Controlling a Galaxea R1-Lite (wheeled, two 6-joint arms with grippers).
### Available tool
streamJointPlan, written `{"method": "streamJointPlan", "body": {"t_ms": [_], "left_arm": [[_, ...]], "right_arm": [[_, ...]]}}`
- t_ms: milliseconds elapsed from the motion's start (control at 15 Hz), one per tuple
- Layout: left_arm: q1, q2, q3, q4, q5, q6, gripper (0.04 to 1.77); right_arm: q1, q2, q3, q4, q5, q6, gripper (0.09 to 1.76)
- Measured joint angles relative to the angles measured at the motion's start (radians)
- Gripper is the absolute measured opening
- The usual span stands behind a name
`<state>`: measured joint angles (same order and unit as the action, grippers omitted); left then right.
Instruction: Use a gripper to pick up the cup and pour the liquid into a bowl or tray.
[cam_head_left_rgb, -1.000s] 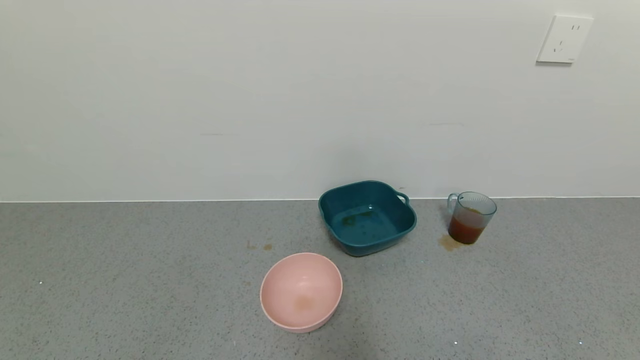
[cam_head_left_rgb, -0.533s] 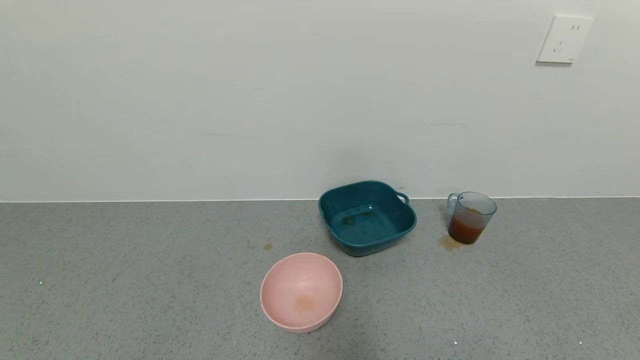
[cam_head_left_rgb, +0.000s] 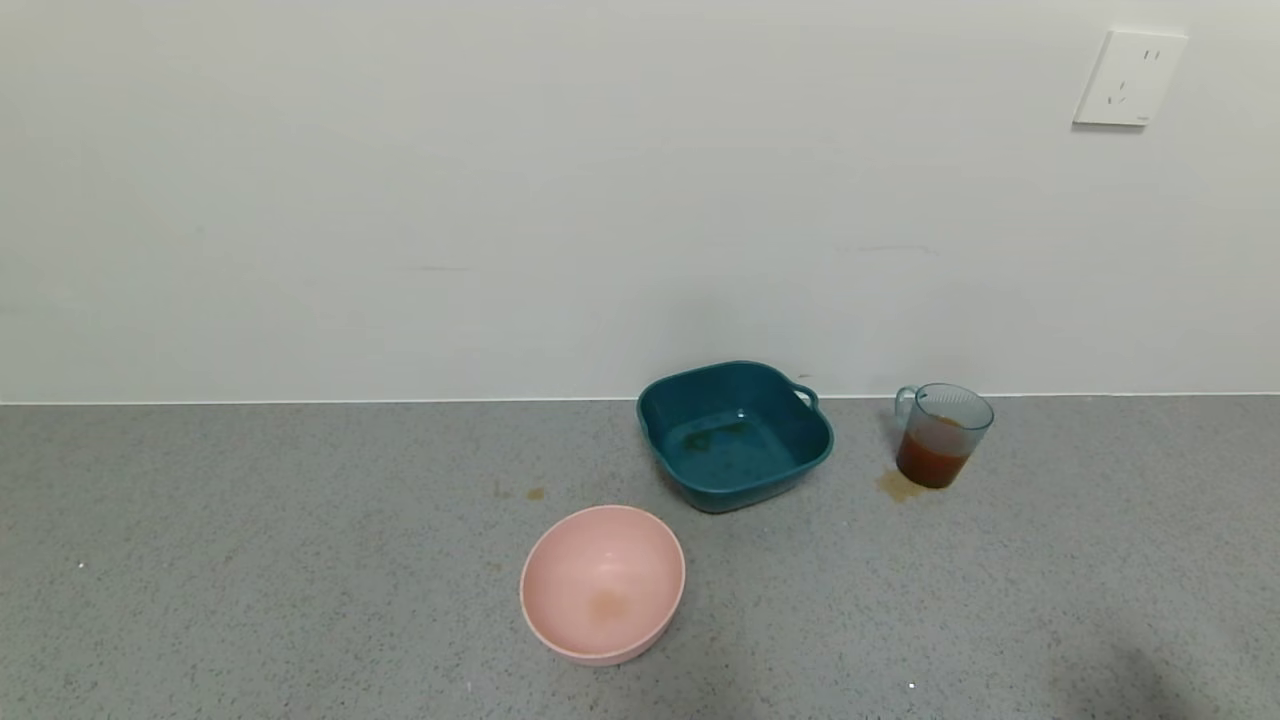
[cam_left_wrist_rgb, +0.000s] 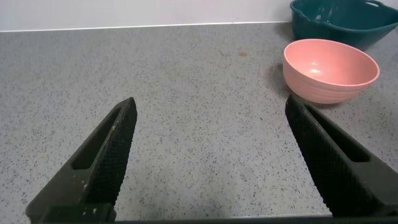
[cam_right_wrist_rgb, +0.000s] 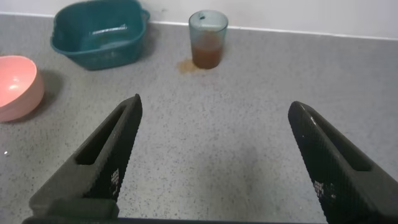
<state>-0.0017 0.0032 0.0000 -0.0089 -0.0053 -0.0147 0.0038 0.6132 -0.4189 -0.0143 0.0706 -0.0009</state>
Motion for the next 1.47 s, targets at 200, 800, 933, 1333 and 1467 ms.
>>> {"method": "streamJointPlan", "body": {"t_ms": [200,800,933,1333,1467], "left_arm": [[0.0,0.0,0.0,0.0,0.0,0.0,1.72],[0.0,0.0,0.0,0.0,0.0,0.0,1.72],[0.0,0.0,0.0,0.0,0.0,0.0,1.72],[0.0,0.0,0.0,0.0,0.0,0.0,1.72],[0.0,0.0,0.0,0.0,0.0,0.0,1.72]], "right_arm": [[0.011,0.207,-0.022,-0.083,0.023,-0.001,1.71],[0.026,0.789,0.006,-0.53,0.034,-0.013,1.71],[0.027,0.898,0.009,-0.653,0.035,-0.016,1.71],[0.043,1.175,0.006,-0.954,0.036,-0.013,1.71],[0.044,1.255,-0.006,-1.057,0.034,-0.01,1.71]]}}
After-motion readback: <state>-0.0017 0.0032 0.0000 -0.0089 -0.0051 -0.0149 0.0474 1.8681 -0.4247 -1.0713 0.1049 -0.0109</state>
